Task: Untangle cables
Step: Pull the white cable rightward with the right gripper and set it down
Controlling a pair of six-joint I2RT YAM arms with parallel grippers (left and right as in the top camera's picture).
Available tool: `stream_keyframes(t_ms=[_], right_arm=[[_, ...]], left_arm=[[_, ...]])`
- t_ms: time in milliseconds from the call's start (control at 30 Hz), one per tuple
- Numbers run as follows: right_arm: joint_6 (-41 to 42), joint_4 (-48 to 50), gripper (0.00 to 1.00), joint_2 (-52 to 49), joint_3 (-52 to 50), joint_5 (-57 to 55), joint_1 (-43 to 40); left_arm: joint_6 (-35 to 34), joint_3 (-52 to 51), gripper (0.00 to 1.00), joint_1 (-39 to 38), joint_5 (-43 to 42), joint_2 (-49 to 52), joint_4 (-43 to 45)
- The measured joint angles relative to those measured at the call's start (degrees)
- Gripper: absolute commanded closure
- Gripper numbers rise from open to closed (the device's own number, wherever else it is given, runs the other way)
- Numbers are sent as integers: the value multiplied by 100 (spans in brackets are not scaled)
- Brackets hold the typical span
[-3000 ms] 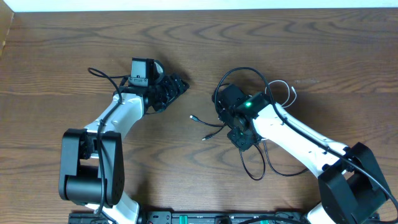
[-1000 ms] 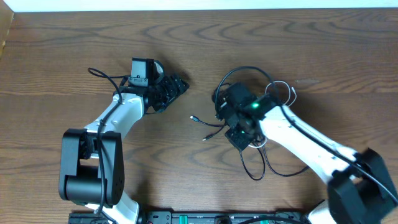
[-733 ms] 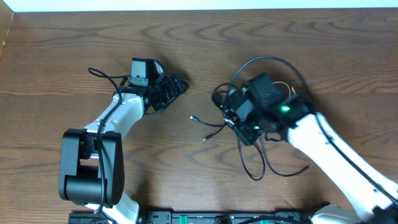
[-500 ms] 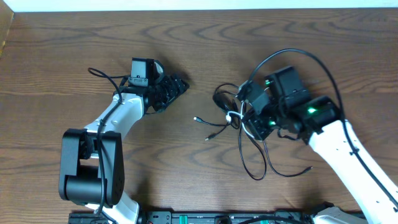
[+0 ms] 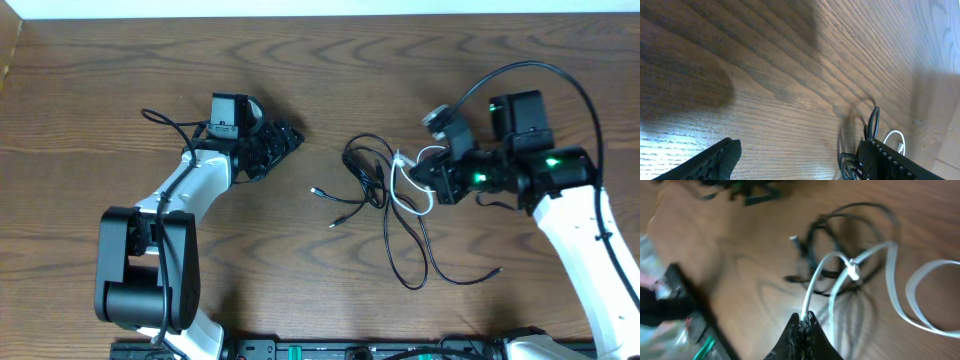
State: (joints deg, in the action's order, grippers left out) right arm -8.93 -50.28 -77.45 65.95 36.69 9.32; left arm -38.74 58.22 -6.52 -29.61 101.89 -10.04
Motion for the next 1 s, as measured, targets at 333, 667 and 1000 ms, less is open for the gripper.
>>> stream_keyframes(t_ms=[333, 667, 1000], right_arm=[[903, 433, 99, -4, 0, -1609, -579], [1504, 898, 99, -697, 0, -2813, -588], [2306, 1266, 99, -1617, 0, -3995, -579]], left_arm=[[0, 0, 19, 0, 0, 0, 0], [0, 0, 20, 0, 0, 0, 0], [0, 0, 19, 0, 0, 0, 0]])
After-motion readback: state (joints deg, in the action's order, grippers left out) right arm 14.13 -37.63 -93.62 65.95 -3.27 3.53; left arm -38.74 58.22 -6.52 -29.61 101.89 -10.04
